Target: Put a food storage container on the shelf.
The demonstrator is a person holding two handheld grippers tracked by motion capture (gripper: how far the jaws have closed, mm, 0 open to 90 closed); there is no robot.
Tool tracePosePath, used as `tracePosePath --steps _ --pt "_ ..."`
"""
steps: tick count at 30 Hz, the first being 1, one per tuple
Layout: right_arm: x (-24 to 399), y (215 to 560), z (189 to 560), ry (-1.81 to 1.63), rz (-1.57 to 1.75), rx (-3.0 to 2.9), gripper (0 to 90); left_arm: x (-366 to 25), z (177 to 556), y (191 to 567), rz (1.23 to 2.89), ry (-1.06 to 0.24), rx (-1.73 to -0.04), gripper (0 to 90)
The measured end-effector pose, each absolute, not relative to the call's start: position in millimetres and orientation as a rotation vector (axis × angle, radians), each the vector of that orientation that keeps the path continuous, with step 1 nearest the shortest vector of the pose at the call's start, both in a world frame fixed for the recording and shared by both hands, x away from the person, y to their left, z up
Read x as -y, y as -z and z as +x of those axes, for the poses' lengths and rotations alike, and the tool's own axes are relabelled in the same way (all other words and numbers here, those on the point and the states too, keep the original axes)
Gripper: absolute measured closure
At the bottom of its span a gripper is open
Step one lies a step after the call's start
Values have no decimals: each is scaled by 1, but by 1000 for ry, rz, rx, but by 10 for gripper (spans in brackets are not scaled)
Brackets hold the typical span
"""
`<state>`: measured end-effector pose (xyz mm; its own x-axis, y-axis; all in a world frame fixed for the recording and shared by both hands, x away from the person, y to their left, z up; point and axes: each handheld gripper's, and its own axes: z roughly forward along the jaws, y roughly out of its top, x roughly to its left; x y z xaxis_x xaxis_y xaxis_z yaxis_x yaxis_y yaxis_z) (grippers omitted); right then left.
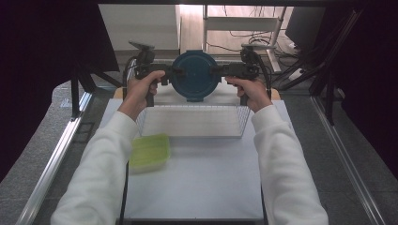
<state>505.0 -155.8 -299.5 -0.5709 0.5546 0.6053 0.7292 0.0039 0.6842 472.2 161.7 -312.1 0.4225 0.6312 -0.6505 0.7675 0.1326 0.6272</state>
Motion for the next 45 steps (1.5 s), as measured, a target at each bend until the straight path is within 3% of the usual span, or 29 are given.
tracePosePath --steps 13,21,25,27,33,45 --pt "153 318 524 1497 -1544 1932 371 -160 498 330 1435 257 -1406 338" --pt "154 321 524 1501 -1566 1910 362 -159 497 333 1413 239 -1392 329" --pt "149 315 517 1548 -1618 1933 196 -157 493 330 1458 148 -1390 217" --pt "149 307 509 1583 -1664 1974 115 -158 484 324 1476 -2 -1389 181" --pt "151 293 480 1670 -1654 2125 66 -165 457 310 1506 -75 -1274 175" --pt "185 303 413 1743 -1452 2468 152 -184 371 317 1585 -140 -1081 237"
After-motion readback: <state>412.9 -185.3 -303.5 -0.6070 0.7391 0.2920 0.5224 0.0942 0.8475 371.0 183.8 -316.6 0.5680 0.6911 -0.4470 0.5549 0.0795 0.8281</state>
